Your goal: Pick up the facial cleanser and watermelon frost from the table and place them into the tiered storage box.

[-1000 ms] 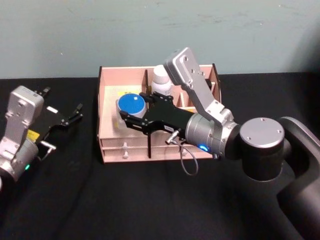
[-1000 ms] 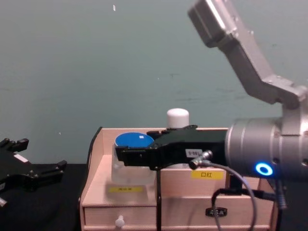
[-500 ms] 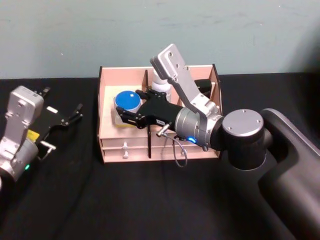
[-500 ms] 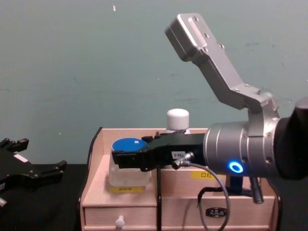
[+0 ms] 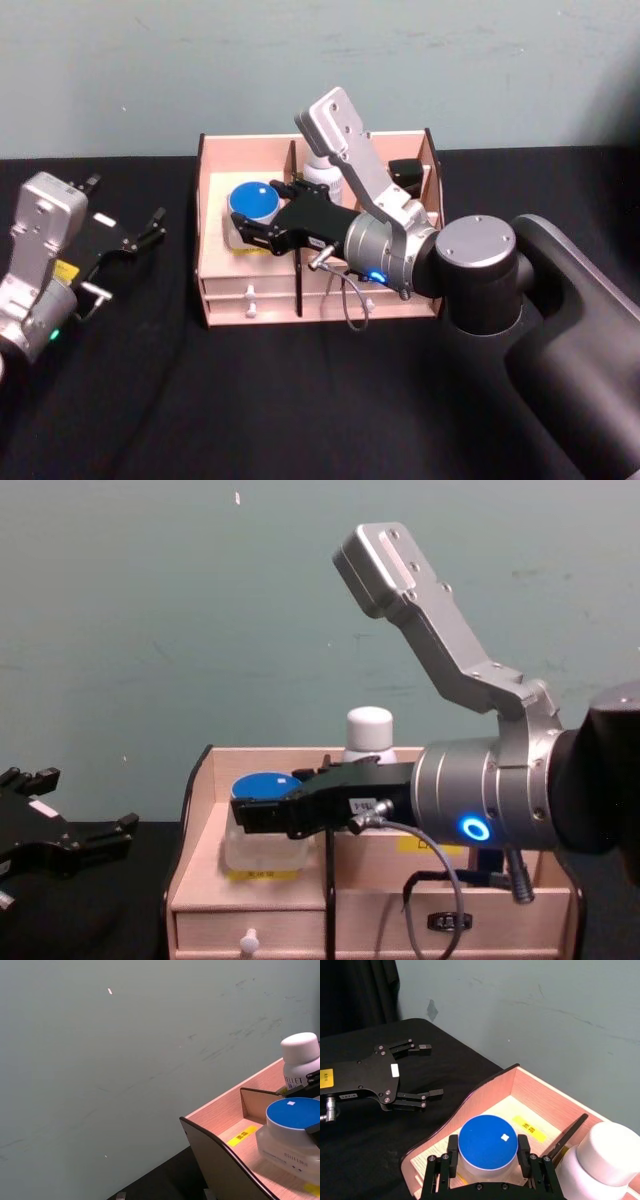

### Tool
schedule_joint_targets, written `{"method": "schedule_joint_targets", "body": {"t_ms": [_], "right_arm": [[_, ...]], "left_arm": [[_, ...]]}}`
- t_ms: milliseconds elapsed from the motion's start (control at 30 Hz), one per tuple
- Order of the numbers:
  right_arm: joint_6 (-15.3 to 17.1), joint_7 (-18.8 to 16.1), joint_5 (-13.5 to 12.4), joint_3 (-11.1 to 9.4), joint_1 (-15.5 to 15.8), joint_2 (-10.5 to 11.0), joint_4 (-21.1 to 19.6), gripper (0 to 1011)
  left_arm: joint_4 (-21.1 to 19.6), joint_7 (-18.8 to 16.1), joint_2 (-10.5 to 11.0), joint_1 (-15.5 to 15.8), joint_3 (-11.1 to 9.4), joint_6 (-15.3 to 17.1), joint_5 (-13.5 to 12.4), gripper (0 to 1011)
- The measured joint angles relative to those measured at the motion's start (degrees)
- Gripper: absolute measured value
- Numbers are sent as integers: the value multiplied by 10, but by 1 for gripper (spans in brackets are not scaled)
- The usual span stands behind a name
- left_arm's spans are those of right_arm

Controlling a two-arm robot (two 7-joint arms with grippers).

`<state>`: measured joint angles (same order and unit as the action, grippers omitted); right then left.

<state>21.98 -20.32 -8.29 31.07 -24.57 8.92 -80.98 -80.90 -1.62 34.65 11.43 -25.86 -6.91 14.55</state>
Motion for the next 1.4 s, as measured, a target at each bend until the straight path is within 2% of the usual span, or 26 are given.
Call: {"method": "schedule_joint_targets", "body": {"t_ms": [433,767,867,1233,1400], "right_arm": [[4,-1,1,-3,-1,-3,4,723],[2,-2,1,-3,0,-3,2,984],[-4,-3,1,-3,2,-2,-4,1000],[-6,-10,-4,-9,22,13,-59,1000],[-3,-14,-15,-15,40,27,-108,1000]], "left_arm": [[0,0,0,0,0,0,0,1001],[0,0,0,0,0,0,0,1001],[0,0,0,0,0,0,0,1001],[0,0,0,0,0,0,0,1001],[0,0,0,0,0,0,0,1001]]}}
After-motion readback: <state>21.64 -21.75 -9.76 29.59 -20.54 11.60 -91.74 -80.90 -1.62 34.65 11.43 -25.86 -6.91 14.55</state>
